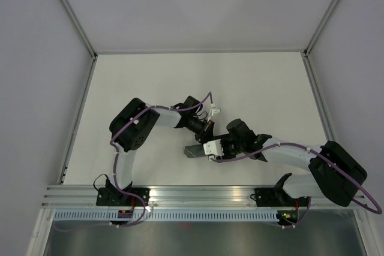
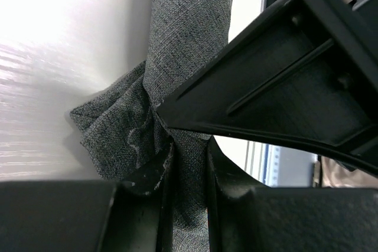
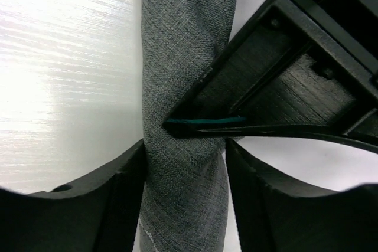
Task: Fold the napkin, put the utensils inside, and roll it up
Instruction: Roll the napkin with the utensil
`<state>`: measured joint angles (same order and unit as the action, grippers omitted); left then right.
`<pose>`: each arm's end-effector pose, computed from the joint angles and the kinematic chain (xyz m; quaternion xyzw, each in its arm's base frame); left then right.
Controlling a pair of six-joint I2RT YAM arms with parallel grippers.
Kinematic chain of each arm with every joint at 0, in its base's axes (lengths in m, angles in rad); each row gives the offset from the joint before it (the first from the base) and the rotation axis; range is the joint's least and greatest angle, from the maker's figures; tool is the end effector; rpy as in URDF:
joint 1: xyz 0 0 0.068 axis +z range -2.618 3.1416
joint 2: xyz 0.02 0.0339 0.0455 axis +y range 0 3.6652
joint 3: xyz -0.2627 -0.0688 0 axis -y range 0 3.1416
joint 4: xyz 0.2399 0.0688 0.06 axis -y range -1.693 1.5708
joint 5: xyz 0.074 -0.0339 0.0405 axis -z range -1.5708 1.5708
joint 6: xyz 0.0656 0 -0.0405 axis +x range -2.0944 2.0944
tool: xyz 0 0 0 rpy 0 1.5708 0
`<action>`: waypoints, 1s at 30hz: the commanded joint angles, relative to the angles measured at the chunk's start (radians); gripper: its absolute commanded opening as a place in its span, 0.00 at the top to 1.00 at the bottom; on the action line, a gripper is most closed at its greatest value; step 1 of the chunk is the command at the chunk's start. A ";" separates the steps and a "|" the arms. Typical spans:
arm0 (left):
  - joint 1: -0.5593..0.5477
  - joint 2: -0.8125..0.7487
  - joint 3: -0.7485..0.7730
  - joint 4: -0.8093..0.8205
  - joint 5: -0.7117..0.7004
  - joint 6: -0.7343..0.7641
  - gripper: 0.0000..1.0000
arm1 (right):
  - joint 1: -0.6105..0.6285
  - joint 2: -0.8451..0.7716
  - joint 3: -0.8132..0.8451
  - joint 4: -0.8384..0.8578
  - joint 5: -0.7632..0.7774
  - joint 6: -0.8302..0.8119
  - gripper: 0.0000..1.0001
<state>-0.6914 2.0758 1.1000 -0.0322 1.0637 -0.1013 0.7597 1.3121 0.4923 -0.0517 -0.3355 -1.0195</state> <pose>0.2621 -0.2914 0.0888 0.3755 0.7512 -0.5418 0.0327 0.1648 0.1864 0.1290 -0.7556 0.5389 0.1118 0.3552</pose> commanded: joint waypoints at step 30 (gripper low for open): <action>0.268 -0.495 -0.130 -0.070 -0.743 -0.362 0.56 | -0.005 0.274 0.297 -0.376 0.055 0.275 0.82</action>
<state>-0.4374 1.6855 1.0054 -0.0795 0.5236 -0.3420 0.7620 1.5200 0.7521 -0.3107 -0.3092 -0.8616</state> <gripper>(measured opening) 0.438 0.330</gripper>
